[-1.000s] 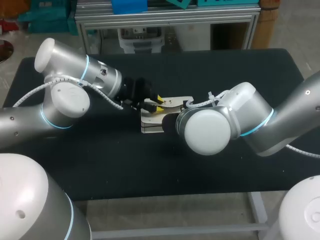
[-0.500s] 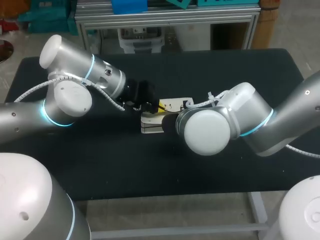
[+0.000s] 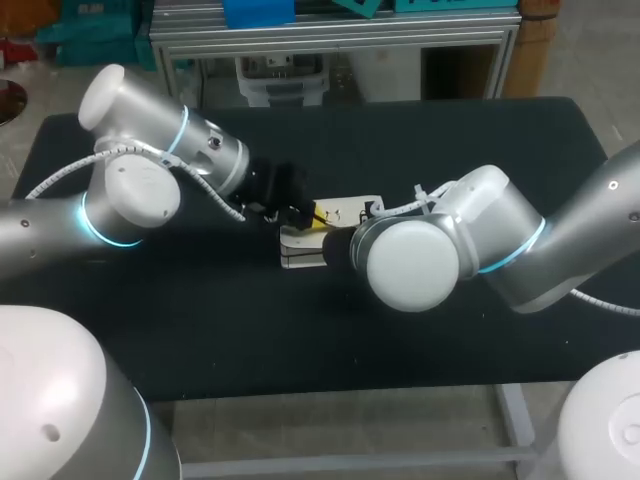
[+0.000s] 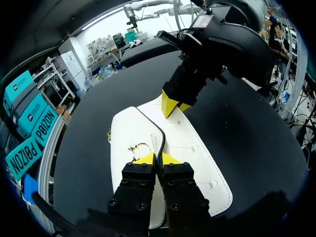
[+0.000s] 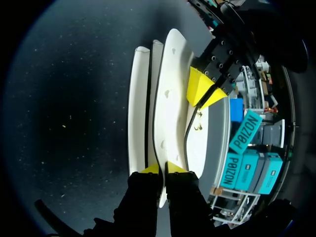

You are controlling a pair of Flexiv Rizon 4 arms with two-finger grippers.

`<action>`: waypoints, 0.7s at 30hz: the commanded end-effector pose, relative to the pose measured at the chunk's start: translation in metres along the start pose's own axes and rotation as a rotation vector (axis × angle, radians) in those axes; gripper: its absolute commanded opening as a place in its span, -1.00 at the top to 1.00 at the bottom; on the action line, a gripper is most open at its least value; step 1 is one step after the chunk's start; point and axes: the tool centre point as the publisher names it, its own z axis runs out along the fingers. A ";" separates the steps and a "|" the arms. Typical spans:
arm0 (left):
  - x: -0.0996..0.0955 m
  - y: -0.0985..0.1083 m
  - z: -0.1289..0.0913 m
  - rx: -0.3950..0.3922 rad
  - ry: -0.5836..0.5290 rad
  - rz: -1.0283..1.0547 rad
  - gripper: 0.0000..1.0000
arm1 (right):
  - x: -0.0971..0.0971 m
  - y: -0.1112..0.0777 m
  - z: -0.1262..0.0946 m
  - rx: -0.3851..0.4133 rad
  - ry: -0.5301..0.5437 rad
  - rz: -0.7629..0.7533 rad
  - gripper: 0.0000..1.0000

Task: Pick up the bag, open it, inspect its contents, close it, and place it on the opposite side

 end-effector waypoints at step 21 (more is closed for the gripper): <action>-0.003 0.010 -0.004 -0.061 0.041 0.030 1.00 | 0.005 -0.001 0.004 -0.005 -0.021 0.001 1.00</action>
